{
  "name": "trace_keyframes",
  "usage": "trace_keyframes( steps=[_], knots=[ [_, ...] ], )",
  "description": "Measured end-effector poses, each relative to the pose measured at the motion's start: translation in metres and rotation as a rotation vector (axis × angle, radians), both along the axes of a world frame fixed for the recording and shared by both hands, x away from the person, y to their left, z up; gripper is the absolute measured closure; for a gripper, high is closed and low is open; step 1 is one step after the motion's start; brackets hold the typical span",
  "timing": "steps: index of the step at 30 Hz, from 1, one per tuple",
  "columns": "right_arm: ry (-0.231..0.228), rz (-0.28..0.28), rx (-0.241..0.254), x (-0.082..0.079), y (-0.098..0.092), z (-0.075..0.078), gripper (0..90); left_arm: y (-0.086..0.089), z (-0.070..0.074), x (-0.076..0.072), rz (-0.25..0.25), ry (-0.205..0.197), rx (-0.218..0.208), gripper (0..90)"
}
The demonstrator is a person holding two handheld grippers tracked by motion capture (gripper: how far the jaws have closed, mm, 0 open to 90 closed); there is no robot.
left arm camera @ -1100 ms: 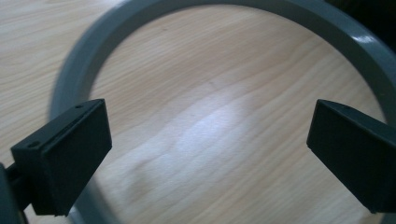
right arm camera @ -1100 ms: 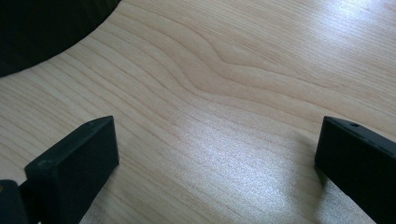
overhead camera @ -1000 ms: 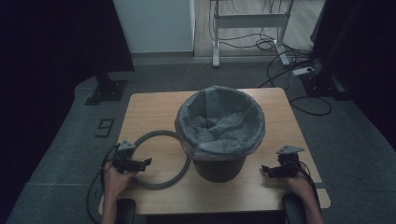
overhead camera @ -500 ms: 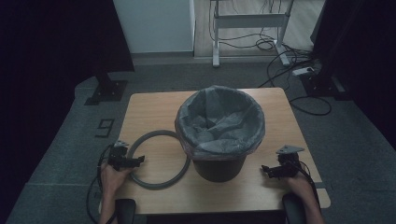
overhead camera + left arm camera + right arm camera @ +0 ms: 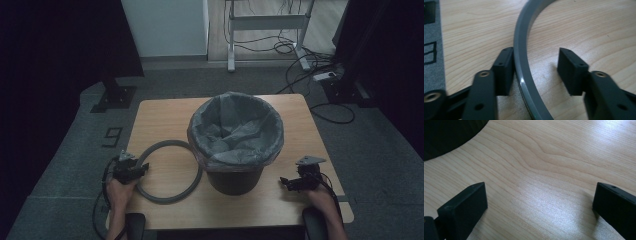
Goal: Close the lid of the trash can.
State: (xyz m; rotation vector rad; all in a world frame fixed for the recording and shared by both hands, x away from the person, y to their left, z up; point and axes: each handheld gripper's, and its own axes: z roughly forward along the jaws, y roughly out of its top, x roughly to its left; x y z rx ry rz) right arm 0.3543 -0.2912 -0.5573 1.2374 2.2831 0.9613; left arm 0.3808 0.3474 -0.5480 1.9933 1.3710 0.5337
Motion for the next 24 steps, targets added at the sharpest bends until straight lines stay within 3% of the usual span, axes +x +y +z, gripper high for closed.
trace_keyframes(
  steps=[5, 9, 15, 24],
  knots=[
    [0.000, 0.000, 0.000, 0.000, 0.000, 0.000, 0.0, 0.003, 0.002, 0.001, 0.057, 0.015, -0.021, 75.4],
    [0.000, 0.000, 0.000, 0.000, 0.000, 0.000, 0.0, 0.002, 0.003, 0.002, 0.063, 0.026, -0.015, 78.1],
    [0.000, 0.000, 0.000, 0.000, 0.000, 0.000, 0.0, 0.010, 0.004, 0.004, 0.080, 0.059, -0.105, 79.4],
    [0.000, 0.000, 0.000, 0.000, 0.000, 0.000, 0.0, 0.015, 0.010, 0.005, 0.077, 0.094, -0.140, 79.8]
  ],
)
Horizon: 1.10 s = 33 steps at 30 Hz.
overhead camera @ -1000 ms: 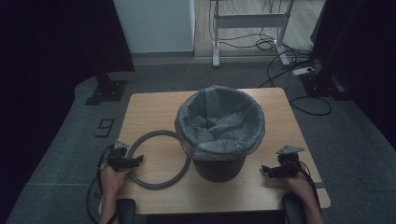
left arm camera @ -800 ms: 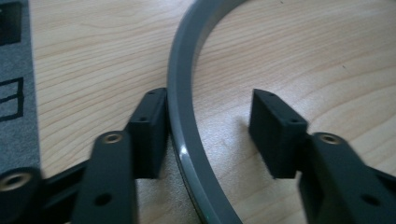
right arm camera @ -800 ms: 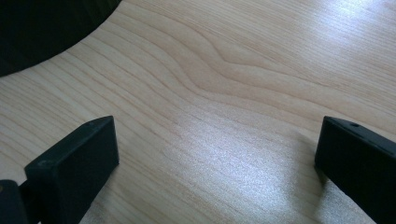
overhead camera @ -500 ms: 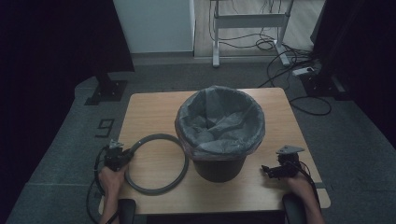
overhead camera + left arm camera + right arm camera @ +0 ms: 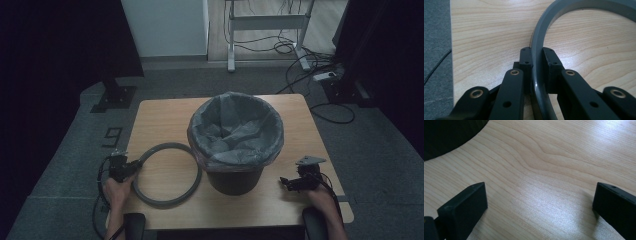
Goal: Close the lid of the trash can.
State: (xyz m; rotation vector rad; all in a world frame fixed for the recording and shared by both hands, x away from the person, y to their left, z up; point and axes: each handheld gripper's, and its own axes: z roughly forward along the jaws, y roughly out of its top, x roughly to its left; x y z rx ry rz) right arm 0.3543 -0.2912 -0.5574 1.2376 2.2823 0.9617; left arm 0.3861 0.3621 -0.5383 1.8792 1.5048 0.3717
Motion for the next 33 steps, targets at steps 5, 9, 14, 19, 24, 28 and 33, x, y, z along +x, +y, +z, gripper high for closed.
trace_keyframes(
  steps=[5, 9, 14, 19, 24, 28, 33],
  knots=[
    [0.000, 0.000, 0.000, 0.000, 0.000, 0.000, 0.0, 0.002, 0.014, 0.002, -0.012, -0.002, -0.016, 79.8],
    [0.000, 0.000, 0.000, 0.000, 0.000, 0.000, 0.0, 0.004, 0.028, 0.003, -0.022, -0.004, -0.019, 79.7],
    [0.000, 0.000, 0.000, 0.000, 0.000, 0.000, 0.0, 0.007, 0.042, 0.005, -0.033, 0.008, -0.024, 79.8],
    [0.000, 0.001, -0.001, 0.000, 0.000, 0.000, 0.0, 0.010, 0.058, 0.006, -0.041, 0.013, -0.037, 79.7],
    [0.000, 0.001, -0.001, 0.000, 0.000, 0.000, 0.0, 0.013, 0.075, 0.007, -0.050, 0.015, -0.038, 79.7],
    [0.000, 0.000, -0.001, 0.000, 0.000, 0.000, 0.0, 0.015, 0.089, 0.008, -0.055, 0.021, -0.042, 79.7],
    [0.001, 0.000, -0.002, 0.000, 0.000, 0.000, 0.0, 0.018, 0.106, 0.010, -0.057, 0.030, -0.041, 79.6]
  ],
)
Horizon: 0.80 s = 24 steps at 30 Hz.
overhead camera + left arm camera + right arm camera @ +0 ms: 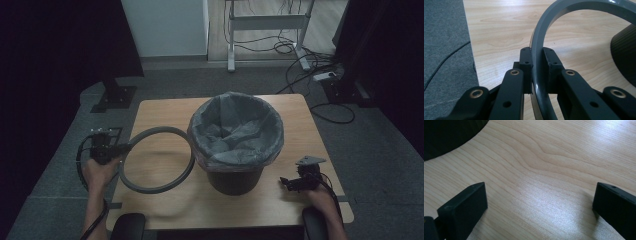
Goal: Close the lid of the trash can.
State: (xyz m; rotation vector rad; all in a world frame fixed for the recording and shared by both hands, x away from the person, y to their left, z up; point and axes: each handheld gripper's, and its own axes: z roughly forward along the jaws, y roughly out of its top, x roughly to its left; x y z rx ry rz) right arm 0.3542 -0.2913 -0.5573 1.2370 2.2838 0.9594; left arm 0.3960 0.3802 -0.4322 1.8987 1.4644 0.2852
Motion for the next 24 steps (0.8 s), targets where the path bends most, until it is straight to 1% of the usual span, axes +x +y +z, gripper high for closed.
trace_keyframes(
  steps=[10, 24],
  knots=[
    [0.000, 0.000, 0.000, 0.000, 0.000, 0.000, 0.0, 0.003, 0.028, 0.003, -0.002, 0.007, 0.008, 79.6],
    [0.000, 0.000, 0.000, 0.000, 0.000, 0.000, 0.0, 0.010, 0.061, 0.004, 0.000, 0.009, -0.002, 79.5]
  ],
)
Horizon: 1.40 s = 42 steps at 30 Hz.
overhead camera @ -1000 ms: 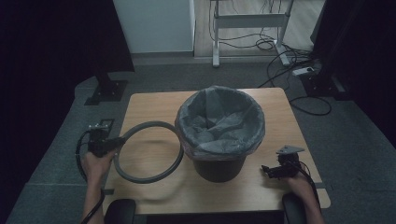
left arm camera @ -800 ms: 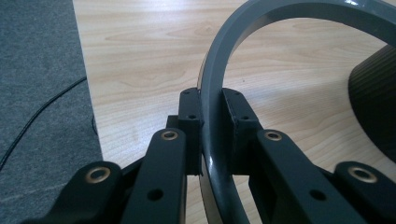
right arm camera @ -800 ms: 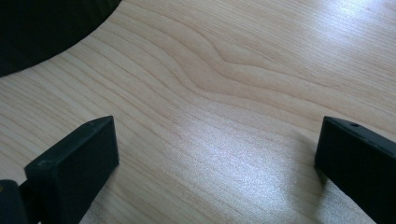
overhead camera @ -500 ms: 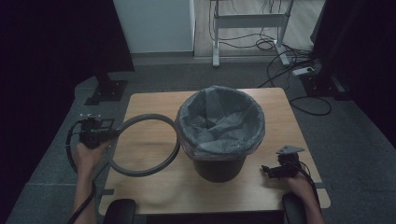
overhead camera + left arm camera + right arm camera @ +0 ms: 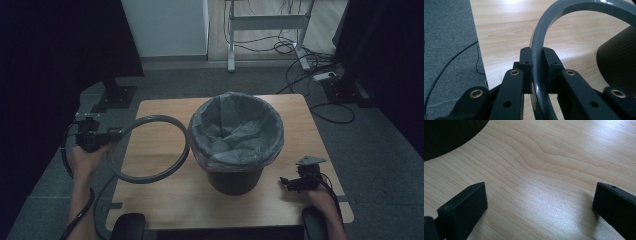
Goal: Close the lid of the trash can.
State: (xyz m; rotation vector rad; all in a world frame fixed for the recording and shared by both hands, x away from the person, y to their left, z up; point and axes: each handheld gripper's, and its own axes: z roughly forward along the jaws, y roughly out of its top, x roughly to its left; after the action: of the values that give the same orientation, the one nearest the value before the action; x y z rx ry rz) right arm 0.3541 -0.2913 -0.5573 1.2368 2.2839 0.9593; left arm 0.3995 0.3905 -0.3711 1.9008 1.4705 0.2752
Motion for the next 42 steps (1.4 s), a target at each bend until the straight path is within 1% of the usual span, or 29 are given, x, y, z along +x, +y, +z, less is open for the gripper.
trace_keyframes(
  steps=[12, 28, 35, 42],
  knots=[
    [0.000, 0.000, 0.000, 0.000, 0.000, 0.000, 0.0, 0.003, 0.031, 0.001, -0.003, 0.002, -0.002, 79.5],
    [0.000, -0.001, 0.001, 0.000, 0.000, 0.000, 0.0, 0.005, 0.070, -0.002, -0.002, -0.022, -0.014, 79.4],
    [-0.001, -0.001, 0.002, 0.000, 0.000, 0.000, 0.0, 0.001, 0.084, -0.001, -0.018, -0.036, -0.028, 79.4],
    [-0.001, -0.001, 0.002, 0.000, 0.000, 0.000, 0.0, -0.011, 0.095, 0.002, -0.047, -0.060, -0.047, 79.3]
  ],
)
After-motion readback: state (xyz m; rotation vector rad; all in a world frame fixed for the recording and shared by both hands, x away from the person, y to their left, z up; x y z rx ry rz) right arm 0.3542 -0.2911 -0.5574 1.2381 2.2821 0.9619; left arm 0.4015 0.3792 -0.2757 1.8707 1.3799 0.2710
